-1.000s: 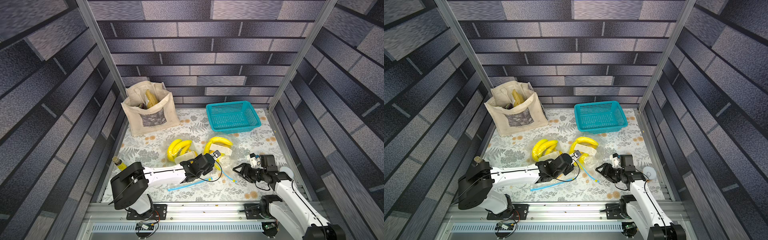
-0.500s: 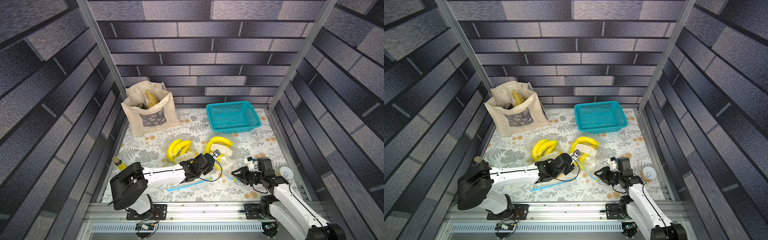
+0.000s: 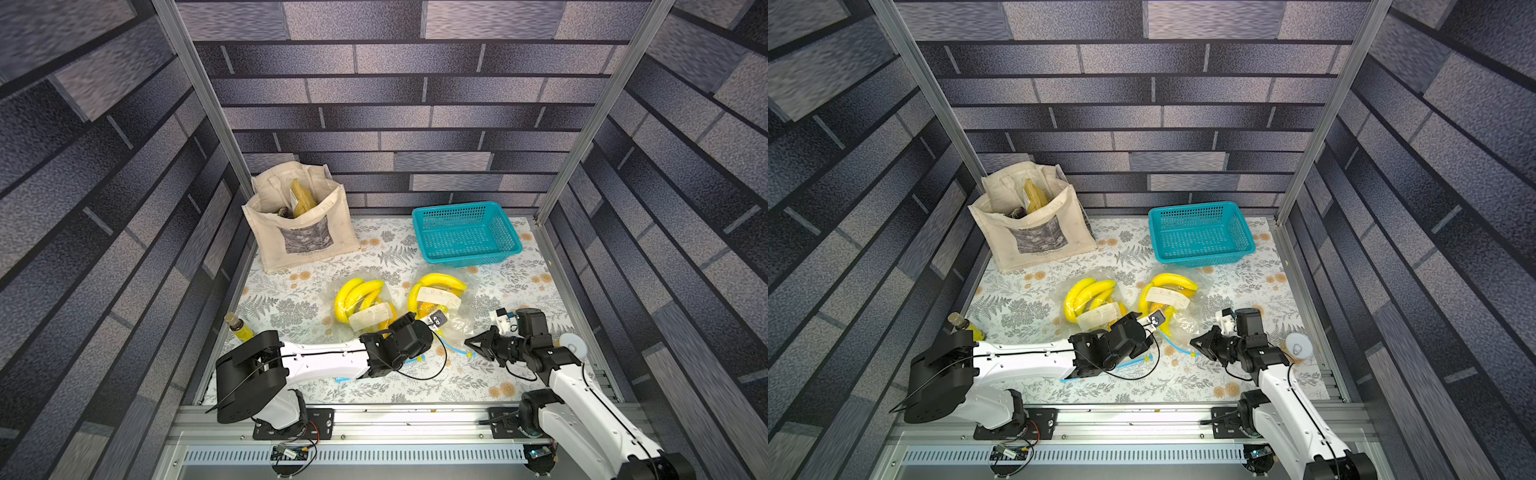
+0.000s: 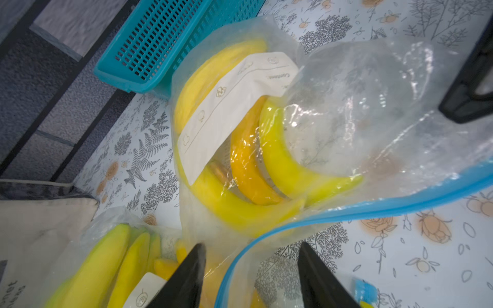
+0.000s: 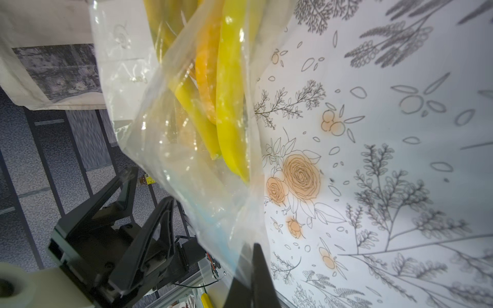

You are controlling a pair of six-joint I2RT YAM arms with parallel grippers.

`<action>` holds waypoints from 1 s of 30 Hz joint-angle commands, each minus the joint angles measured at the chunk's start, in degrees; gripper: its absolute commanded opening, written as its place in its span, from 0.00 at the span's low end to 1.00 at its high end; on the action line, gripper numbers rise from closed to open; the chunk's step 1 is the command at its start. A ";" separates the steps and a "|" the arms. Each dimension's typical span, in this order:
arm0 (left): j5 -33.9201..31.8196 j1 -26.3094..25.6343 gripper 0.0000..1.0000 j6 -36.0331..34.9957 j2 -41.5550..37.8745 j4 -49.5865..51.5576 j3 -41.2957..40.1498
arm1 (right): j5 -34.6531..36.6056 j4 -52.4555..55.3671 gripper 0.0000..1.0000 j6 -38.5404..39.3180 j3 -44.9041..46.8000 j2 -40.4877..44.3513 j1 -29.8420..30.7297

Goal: Open the zip-top bag and take out the banana
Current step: Pick up the zipper food storage bag at the center of the board.

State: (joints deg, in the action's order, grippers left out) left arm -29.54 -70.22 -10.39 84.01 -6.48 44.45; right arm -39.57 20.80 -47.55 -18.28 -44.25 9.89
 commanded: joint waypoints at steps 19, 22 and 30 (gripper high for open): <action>2.25 -11.78 0.73 -15.12 11.58 -10.61 5.74 | -0.59 -0.31 0.00 -7.29 -3.16 1.45 0.36; 2.33 -10.84 0.71 -15.03 12.59 -11.44 6.14 | -0.57 -0.38 0.00 -7.37 -3.25 1.62 0.35; 2.54 -9.64 0.52 -15.63 16.70 -13.55 8.52 | -1.02 -1.13 0.00 -8.17 -2.89 1.86 0.38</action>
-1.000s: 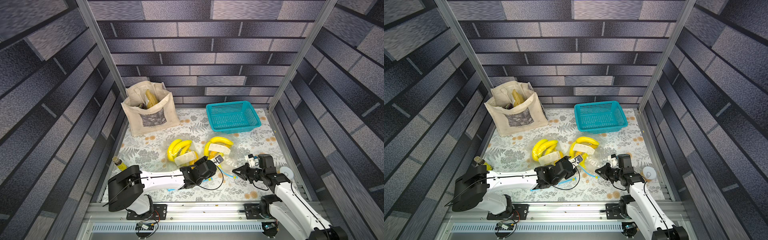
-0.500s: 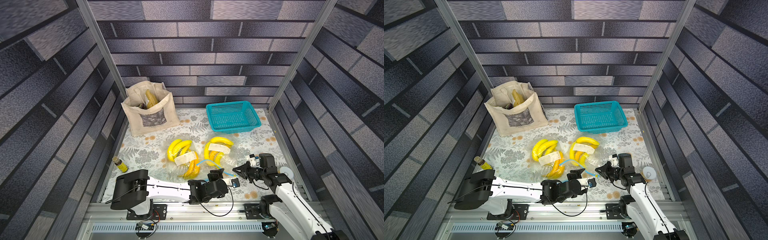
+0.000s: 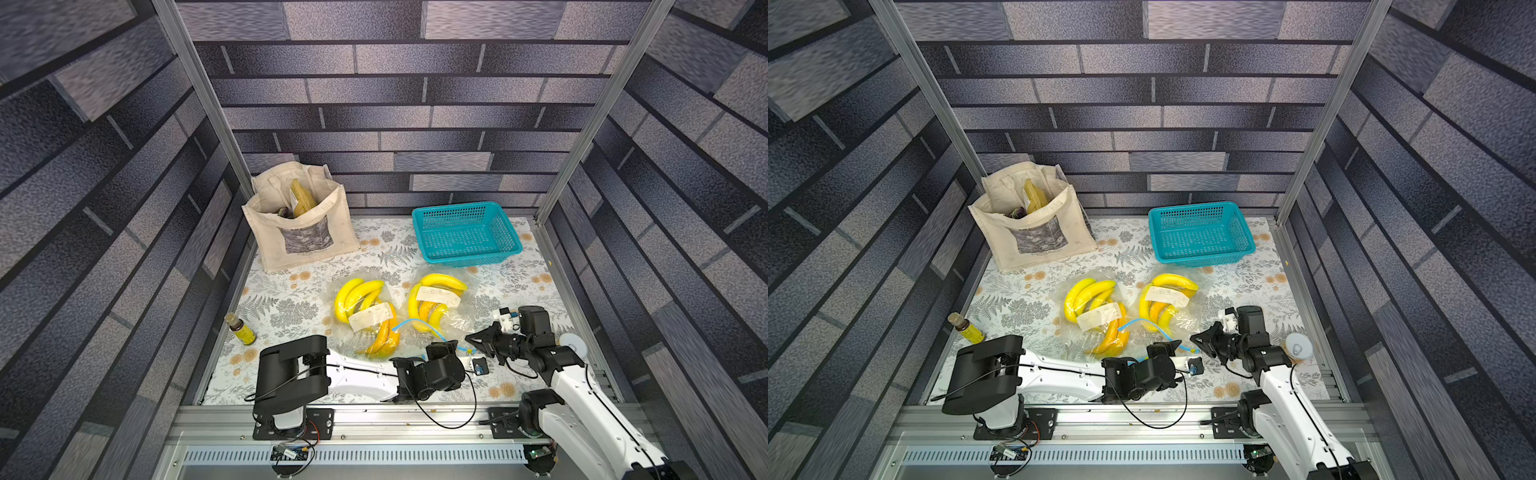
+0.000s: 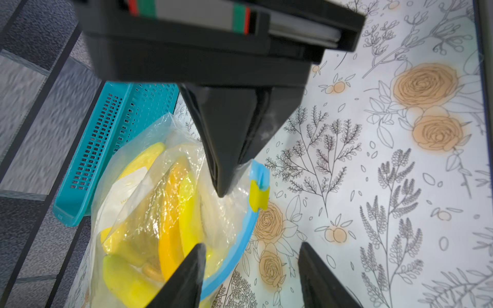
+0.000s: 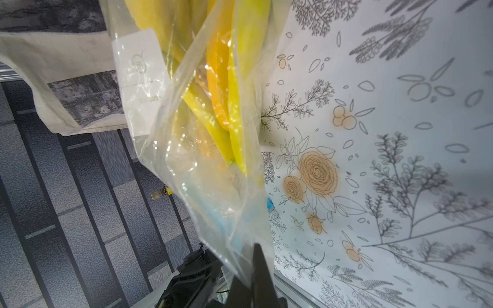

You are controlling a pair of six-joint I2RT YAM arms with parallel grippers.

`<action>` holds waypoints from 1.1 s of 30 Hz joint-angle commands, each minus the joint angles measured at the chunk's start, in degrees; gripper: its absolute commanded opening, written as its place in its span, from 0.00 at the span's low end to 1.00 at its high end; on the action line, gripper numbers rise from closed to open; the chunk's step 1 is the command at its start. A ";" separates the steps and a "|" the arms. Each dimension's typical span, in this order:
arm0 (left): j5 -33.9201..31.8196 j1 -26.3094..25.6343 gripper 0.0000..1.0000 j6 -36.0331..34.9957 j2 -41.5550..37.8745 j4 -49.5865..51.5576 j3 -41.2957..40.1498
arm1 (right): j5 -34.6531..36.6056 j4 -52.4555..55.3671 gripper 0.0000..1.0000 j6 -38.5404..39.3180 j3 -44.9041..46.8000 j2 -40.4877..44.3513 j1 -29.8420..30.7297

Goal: Open the zip-top bag and take out the banana
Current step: Pick up the zipper food storage bag at the center of the board.

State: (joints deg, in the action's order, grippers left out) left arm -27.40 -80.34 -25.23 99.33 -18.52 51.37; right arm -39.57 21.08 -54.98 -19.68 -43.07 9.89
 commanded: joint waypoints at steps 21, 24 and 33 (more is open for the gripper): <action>-2.92 2.99 0.21 -0.08 4.10 -3.26 3.21 | -1.84 -0.16 0.00 -1.93 -1.42 2.64 0.36; -4.18 3.17 0.14 -0.20 4.43 -4.62 3.41 | -1.83 0.20 0.00 -2.11 -1.16 2.94 0.34; -4.98 3.31 0.04 0.03 2.71 -3.58 3.07 | 0.00 1.95 0.11 -1.38 -1.10 3.52 0.31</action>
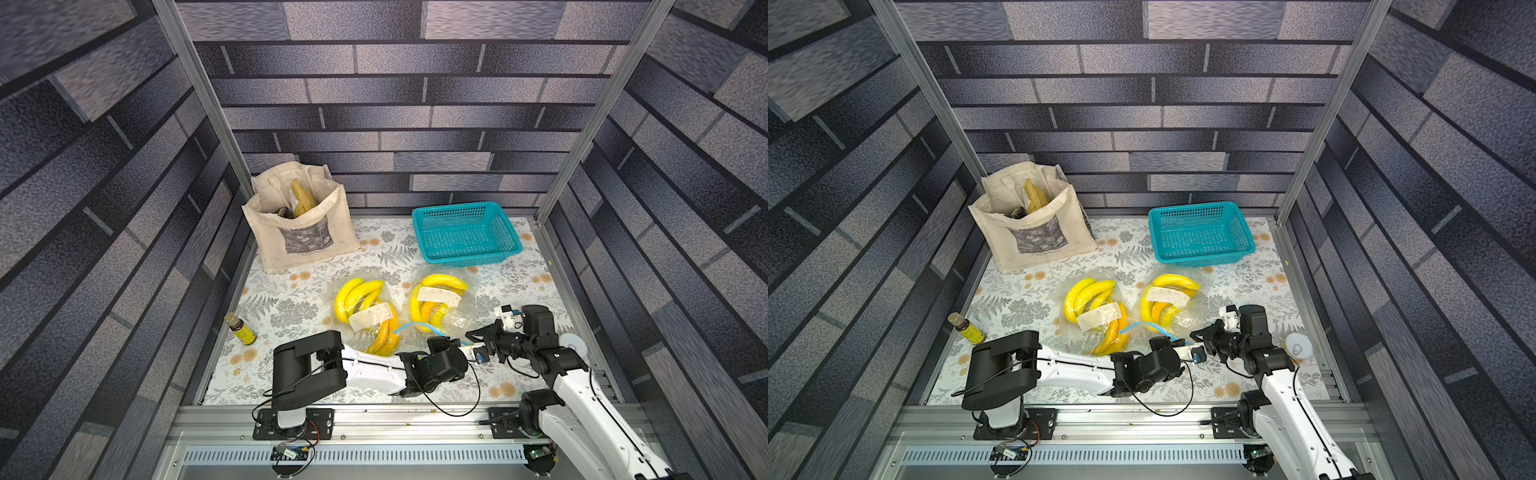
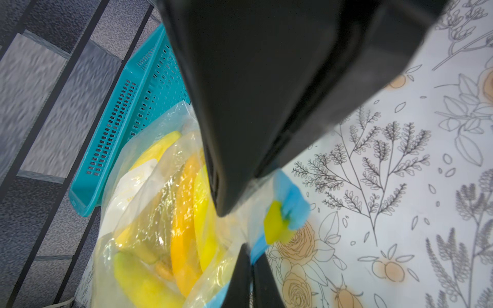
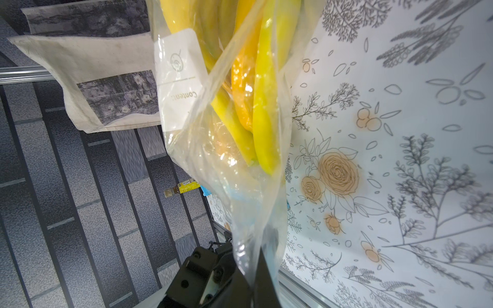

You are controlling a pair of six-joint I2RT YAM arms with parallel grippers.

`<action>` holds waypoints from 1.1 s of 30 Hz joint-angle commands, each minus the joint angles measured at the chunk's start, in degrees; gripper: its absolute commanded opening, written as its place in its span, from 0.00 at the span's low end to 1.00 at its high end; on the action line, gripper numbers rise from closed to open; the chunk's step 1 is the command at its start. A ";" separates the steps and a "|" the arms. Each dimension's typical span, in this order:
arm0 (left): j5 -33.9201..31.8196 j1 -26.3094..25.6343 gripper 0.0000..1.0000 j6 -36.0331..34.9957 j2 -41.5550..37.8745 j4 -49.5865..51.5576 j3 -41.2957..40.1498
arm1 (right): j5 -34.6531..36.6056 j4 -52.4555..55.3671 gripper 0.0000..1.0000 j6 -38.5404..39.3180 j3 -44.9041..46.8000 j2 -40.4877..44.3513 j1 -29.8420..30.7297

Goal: Open the zip-top bag and take out the banana
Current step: Pick up the zipper food storage bag at the center of the board.

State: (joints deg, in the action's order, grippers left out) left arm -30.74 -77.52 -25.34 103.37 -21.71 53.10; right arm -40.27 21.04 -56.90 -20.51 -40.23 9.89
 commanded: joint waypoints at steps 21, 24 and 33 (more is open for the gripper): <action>36.22 21.44 0.04 15.51 -20.17 19.19 0.77 | 12.85 -26.23 0.83 46.08 1.76 10.23 0.39; 39.62 23.28 0.06 15.59 -19.48 20.25 1.70 | 6.81 -31.84 0.82 49.93 1.06 5.36 0.41; 46.21 27.08 0.06 16.30 -16.02 23.99 6.59 | -1.32 -27.74 0.73 60.73 -8.44 -9.75 6.93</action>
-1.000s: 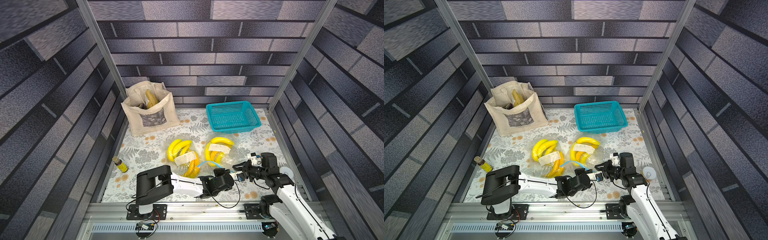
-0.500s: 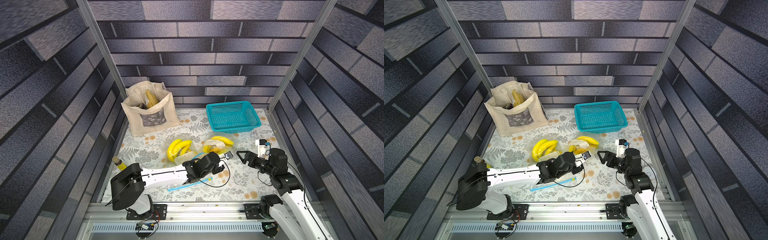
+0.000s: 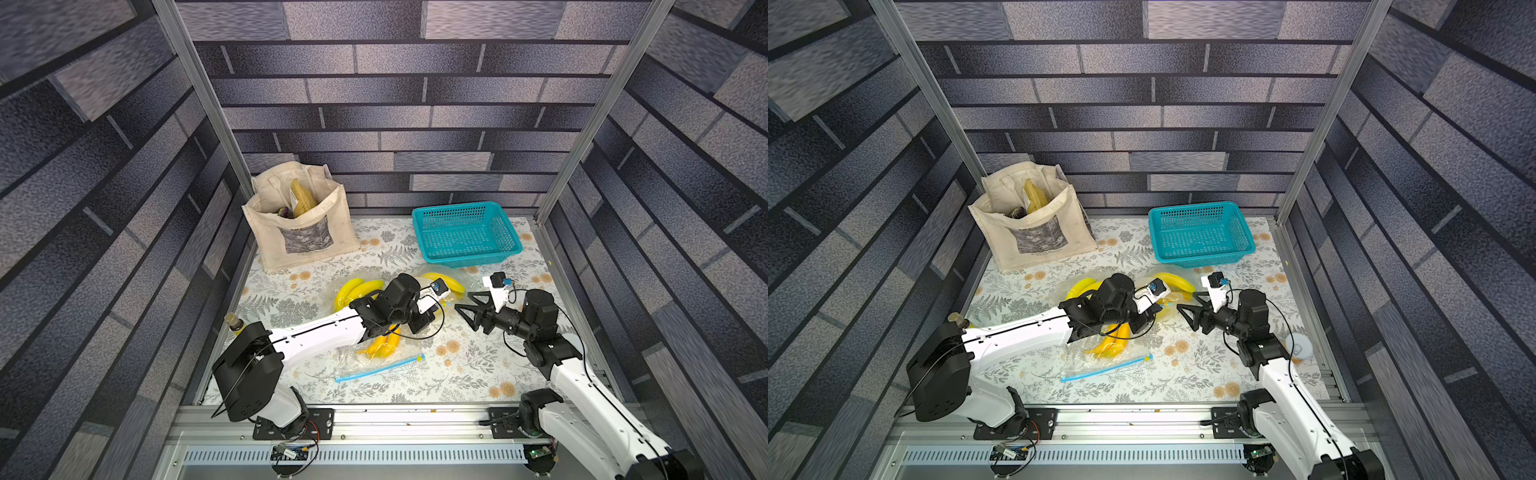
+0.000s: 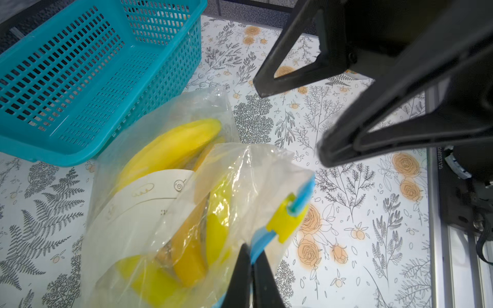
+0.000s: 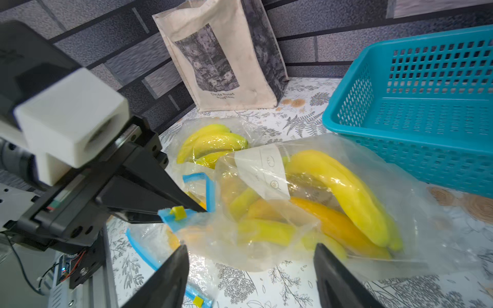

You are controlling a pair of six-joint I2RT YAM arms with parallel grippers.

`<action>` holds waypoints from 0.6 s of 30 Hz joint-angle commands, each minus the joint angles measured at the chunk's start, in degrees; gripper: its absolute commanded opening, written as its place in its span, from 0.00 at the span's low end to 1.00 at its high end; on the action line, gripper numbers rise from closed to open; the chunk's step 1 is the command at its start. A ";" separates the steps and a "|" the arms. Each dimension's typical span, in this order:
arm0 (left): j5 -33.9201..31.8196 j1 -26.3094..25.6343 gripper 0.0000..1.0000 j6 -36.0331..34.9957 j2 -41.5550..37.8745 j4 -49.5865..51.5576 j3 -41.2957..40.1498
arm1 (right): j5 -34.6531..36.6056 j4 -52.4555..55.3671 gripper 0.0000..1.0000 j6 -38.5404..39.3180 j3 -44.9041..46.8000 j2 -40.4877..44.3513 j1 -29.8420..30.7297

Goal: Open the zip-top bag and take out the banana
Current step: Pick up the zipper food storage bag at the center of the board.

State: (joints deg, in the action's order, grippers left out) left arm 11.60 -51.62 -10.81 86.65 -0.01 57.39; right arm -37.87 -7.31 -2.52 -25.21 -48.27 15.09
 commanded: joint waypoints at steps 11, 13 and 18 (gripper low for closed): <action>7.22 4.46 0.06 2.37 0.88 3.85 3.93 | -4.21 1.36 0.57 9.94 -6.77 -6.93 3.42; 7.80 4.76 0.06 2.65 0.80 3.45 3.69 | -4.30 1.25 0.57 10.26 -7.41 -8.02 3.50; 8.18 4.77 0.07 2.87 0.88 3.15 3.44 | -4.43 1.01 0.55 11.22 -9.28 -10.52 4.22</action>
State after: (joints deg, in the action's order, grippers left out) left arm 18.26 -47.16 -9.37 87.18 2.94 59.64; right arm -41.08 -6.31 7.29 -32.36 -57.98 18.65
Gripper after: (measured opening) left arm 0.067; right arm 0.556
